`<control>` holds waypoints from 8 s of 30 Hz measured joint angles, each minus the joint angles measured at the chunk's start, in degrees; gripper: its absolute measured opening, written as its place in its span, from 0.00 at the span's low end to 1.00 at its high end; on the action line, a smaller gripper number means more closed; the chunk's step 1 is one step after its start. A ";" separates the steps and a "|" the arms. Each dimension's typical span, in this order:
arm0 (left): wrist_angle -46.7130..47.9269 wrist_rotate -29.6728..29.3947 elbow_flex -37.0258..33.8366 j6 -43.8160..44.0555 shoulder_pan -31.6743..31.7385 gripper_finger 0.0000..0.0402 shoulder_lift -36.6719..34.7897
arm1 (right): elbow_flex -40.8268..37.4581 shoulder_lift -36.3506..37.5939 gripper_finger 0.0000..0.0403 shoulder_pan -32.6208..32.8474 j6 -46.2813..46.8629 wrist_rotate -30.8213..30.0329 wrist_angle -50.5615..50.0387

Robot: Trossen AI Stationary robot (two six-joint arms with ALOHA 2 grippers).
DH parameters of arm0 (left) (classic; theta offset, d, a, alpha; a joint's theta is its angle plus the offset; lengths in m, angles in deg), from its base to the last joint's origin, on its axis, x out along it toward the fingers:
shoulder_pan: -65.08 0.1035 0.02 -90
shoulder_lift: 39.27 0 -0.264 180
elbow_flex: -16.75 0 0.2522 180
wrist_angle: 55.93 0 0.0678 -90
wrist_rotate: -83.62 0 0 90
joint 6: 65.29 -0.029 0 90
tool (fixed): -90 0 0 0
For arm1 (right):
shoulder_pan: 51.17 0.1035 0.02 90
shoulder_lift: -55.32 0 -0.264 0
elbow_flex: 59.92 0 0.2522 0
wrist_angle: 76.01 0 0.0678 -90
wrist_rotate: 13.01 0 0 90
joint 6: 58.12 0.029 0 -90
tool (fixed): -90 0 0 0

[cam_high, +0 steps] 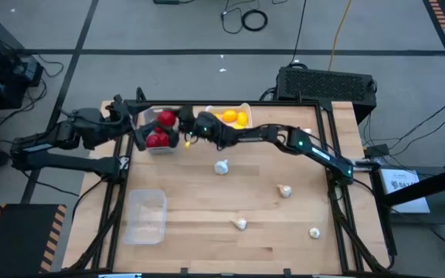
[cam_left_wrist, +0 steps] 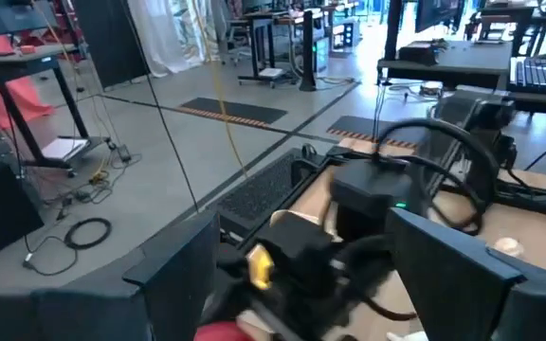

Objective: Sort produce into baskets
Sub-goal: Put the tomato into the gray bin, then put the garlic into the transparent bin

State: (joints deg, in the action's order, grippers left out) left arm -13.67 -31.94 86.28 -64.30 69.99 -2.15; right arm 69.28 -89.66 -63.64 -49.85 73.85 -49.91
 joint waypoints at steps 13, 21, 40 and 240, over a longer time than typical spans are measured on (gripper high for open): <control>-1.70 0.07 -0.70 0.13 1.13 0.76 2.56 | 16.39 -12.20 0.73 -4.43 0.01 1.59 -7.94; -2.67 0.26 -0.70 -0.07 1.07 0.76 6.00 | 16.34 -12.16 0.73 -4.83 -1.86 2.04 -9.05; -6.02 0.28 -0.70 -1.77 1.09 0.76 8.89 | 16.34 -12.09 0.93 -4.78 -2.94 3.00 -9.43; -24.92 3.10 -0.17 25.28 -8.27 0.57 70.29 | -70.69 68.49 0.93 36.42 25.56 -22.73 -56.94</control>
State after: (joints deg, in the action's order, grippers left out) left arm -38.59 -28.85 86.10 -39.01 61.72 68.14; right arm -1.41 -21.17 -27.22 -24.29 51.12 -106.85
